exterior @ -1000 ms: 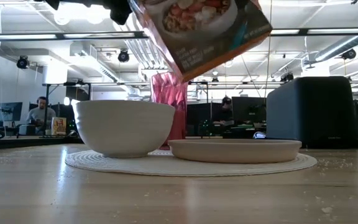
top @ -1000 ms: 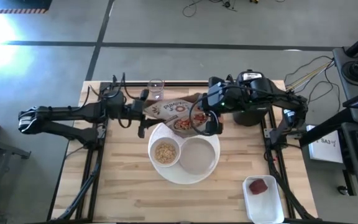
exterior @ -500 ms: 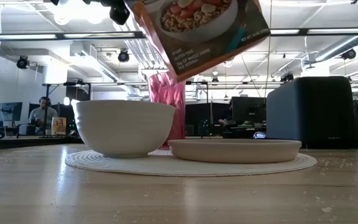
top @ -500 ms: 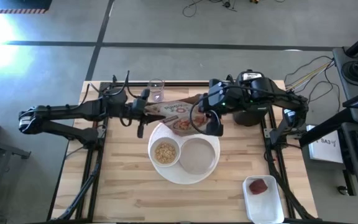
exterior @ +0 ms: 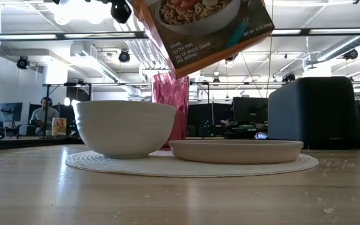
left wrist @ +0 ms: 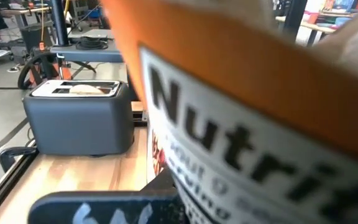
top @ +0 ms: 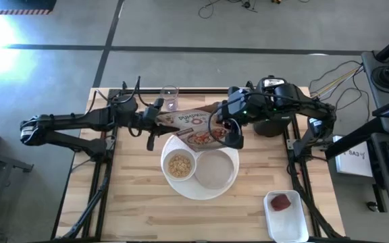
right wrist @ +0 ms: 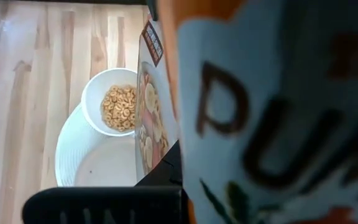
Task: Arrange a breakfast setting
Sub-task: Pour the cereals from the cereal box into the white bowl
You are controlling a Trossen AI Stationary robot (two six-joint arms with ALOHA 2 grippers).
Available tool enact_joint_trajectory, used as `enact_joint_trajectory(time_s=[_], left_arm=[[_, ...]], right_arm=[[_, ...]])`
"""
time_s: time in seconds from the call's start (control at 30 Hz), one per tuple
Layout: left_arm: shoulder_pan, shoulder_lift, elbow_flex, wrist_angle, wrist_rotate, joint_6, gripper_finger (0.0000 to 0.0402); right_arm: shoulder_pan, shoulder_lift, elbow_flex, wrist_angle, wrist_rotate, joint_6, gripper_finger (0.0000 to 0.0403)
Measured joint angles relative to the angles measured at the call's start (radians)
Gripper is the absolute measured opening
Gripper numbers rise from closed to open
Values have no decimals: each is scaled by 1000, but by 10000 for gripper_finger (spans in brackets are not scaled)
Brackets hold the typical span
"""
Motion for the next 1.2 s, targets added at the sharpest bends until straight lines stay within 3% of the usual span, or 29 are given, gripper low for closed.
enact_joint_trajectory(time_s=[0.4, 0.8, 1.2], left_arm=[[-6, 4, 80, -18, 52, -19, 0], [-24, 1, 137, -71, 58, -26, 0], [-24, -8, 289, -237, 49, 24, 0]], right_arm=[[0, -45, 0, 13, -76, 79, 17], [-1, -74, 0, 8, -104, 85, 125], [-1, -125, 0, -2, -111, 155, 180]])
